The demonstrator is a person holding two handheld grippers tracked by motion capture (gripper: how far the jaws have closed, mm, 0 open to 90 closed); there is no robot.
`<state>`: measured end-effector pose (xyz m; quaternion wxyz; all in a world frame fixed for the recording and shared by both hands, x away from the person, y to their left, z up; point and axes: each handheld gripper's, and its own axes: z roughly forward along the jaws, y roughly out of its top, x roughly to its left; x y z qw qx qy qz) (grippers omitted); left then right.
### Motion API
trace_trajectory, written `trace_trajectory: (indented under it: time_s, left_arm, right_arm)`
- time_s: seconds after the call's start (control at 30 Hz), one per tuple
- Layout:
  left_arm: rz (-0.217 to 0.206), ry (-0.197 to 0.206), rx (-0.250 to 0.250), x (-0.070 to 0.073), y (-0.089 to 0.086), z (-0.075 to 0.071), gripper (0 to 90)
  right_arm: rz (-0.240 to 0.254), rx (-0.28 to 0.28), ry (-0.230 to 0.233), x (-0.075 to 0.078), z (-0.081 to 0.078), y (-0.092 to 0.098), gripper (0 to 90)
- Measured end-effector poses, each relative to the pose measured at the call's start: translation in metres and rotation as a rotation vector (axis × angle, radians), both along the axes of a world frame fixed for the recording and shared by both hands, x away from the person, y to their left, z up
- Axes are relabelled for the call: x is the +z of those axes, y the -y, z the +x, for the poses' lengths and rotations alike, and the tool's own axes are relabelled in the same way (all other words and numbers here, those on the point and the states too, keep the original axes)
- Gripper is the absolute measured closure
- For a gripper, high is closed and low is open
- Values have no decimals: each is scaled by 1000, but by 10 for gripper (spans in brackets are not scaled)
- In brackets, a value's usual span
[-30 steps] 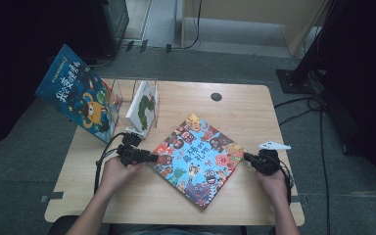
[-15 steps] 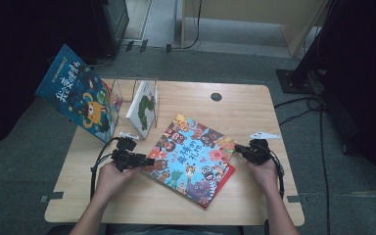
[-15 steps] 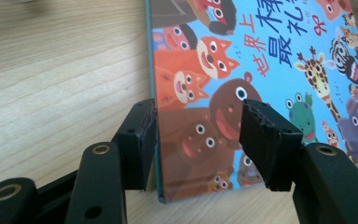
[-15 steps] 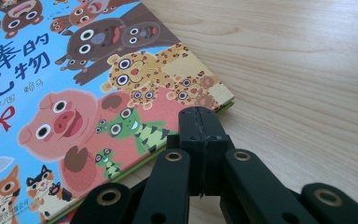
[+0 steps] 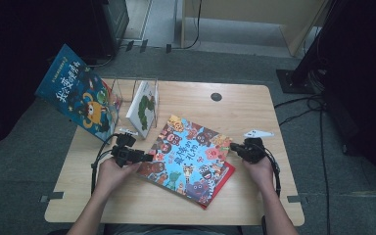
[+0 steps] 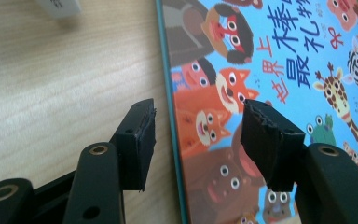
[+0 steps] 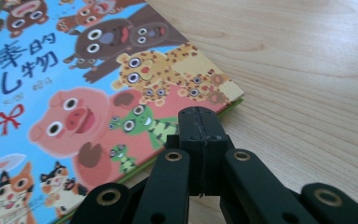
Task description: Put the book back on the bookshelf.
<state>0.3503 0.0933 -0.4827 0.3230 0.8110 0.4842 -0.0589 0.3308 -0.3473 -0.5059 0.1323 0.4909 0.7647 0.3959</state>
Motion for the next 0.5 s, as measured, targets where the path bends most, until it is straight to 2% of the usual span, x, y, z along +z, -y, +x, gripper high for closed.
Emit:
trace_trajectory:
  time_s: [0.13,0.23,0.3,0.4,0.5]
  left_arm:
    - [14,2,-8,2,5,10,450]
    - [1,-2,-9,1,6,18,446]
    - [7,-7,-14,0,9,21,444]
    - [25,-9,-31,-1,13,25,441]
    - [19,-19,-30,-4,14,30,442]
  right_arm:
    - [7,3,16,3,-9,-2,900]
    - [14,7,13,2,-16,-1,900]
    - [24,12,5,2,-21,-1,900]
    - [16,26,0,1,-28,-5,900]
    - [9,38,0,1,-35,-8,900]
